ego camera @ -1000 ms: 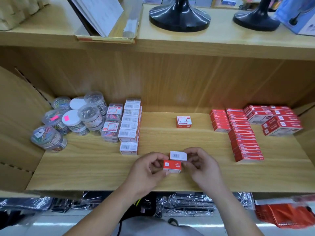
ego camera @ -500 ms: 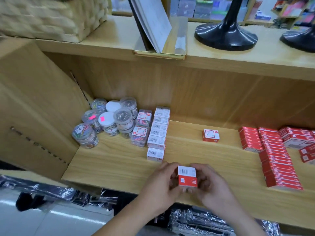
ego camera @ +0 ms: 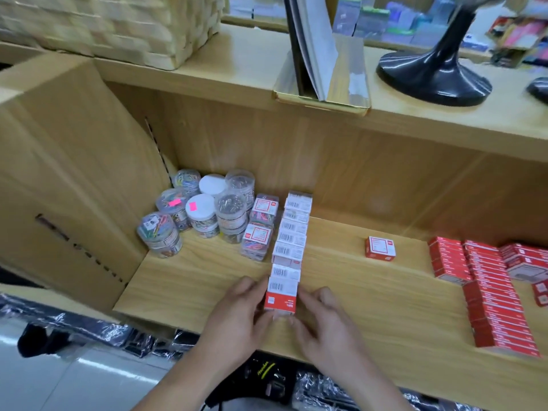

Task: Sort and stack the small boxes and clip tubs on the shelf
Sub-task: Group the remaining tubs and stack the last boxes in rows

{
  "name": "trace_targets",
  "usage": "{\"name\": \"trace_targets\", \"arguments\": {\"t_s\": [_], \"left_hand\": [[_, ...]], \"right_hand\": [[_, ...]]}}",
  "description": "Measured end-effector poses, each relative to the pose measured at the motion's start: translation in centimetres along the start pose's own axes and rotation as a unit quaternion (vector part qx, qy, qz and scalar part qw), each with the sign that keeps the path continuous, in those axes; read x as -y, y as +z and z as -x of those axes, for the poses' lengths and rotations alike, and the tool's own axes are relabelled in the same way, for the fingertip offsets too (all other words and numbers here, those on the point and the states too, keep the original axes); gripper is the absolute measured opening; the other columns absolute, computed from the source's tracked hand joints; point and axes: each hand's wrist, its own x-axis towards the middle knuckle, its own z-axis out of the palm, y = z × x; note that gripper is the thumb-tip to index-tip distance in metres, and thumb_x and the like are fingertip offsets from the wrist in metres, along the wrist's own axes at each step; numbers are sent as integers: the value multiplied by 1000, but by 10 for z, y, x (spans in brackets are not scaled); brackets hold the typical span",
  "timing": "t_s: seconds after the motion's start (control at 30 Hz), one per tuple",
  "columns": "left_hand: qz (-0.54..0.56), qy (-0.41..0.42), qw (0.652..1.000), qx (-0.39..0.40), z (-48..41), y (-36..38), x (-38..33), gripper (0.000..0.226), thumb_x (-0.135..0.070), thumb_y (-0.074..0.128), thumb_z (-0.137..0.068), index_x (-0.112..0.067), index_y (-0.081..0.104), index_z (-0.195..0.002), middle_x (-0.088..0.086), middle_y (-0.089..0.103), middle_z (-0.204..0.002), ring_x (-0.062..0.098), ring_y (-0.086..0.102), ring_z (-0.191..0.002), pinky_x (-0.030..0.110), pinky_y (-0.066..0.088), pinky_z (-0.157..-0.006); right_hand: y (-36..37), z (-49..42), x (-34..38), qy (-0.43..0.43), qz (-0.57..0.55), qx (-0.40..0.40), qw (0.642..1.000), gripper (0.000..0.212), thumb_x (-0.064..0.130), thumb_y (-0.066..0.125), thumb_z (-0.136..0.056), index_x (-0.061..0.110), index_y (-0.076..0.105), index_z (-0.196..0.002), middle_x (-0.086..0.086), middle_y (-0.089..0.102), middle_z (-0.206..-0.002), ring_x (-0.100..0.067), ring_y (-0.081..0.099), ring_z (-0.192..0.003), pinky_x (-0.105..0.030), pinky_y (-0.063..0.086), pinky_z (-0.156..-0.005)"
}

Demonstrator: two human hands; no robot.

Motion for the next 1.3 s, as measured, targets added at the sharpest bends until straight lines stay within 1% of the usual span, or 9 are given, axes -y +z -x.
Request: {"name": "trace_targets", "arguments": {"t_s": [0.13, 0.2, 0.3, 0.43, 0.6, 0.8, 1.0, 1.2, 1.3], "left_hand": [[-42, -6, 998, -41, 4, -1, -9, 69, -59, 65, -75, -43, 42, -138, -22, 46, -102, 3, 58, -98, 32, 56, -80], [-47, -7, 994, -103, 2, -7, -22, 65, -59, 69, -72, -42, 48, -131, -22, 49, -101, 0, 58, -97, 29, 54, -77], [-28, 30, 991, -131, -8, -10, -44, 41, -53, 71, -78, -36, 62, -114, -25, 50, -96, -2, 58, -87, 27, 54, -71], [46, 43, 993, -101, -12, 3, -57, 22, -48, 71, -81, -33, 65, -95, -20, 51, -85, 1, 57, -73, 27, 53, -62], [62, 25, 987, -145, -4, 0, -42, 8, -30, 76, -82, -30, 68, -86, -15, 52, -74, 1, 53, -62, 18, 42, -58], [99, 17, 985, -143, 3, -14, -32, 28, -8, 79, -84, -29, 73, -101, -9, 59, -82, 12, 58, -68, 17, 42, -62], [207, 35, 975, -79, 10, -17, -35, 55, -11, 81, -84, -27, 63, -133, -10, 59, -116, 20, 62, -84, 13, 44, -69], [300, -55, 950, -66, -2, -33, -29, 25, -20, 73, -90, -28, 70, -114, -4, 73, -94, 20, 66, -83, 34, 56, -75], [329, -74, 940, -45, -6, -37, -30, 23, -10, 71, -93, -25, 68, -110, -3, 73, -92, 10, 64, -80, 29, 56, -74]], "right_hand": [[-30, -10, -7, 39, -158, 92, 982, 56, 20, 66, -83, 32, 55, -136, 14, 52, -101, 7, 56, -80, -11, 45, -76], [-60, -24, -27, 112, -200, 17, 973, 43, 6, 65, -84, 19, 65, -125, 7, 64, -94, 5, 56, -66, -11, 44, -70], [-95, -50, -69, 155, 32, -217, 963, 31, 15, 68, -82, 19, 70, -113, -1, 63, -104, -17, 61, -94, -28, 48, -83], [-98, -71, -95, 194, 181, -137, 954, 61, 31, 65, -86, 18, 47, -143, -10, 45, -141, -36, 37, -130, -45, 38, -106], [-93, -66, -102, 217, 99, -120, 964, 42, 25, 69, -85, 17, 61, -125, -5, 57, -115, -31, 52, -113, -38, 44, -95], [-89, -20, -27, 92, -166, -104, 976, 31, 15, 81, -80, 27, 70, -106, 5, 65, -96, -3, 61, -72, -13, 47, -70], [-83, -14, 43, 87, -372, 71, 921, 24, 26, 59, -97, 8, 75, -92, -2, 66, -69, -16, 59, -64, -30, 51, -62], [-62, -17, 52, 112, -450, 30, 886, 35, 37, 56, -94, 5, 65, -106, -22, 72, -85, -33, 67, -71, -43, 55, -68], [-55, -15, 52, 97, -485, 10, 869, 24, 17, 71, -90, 9, 67, -112, -22, 72, -92, -34, 67, -77, -46, 57, -71]]}}
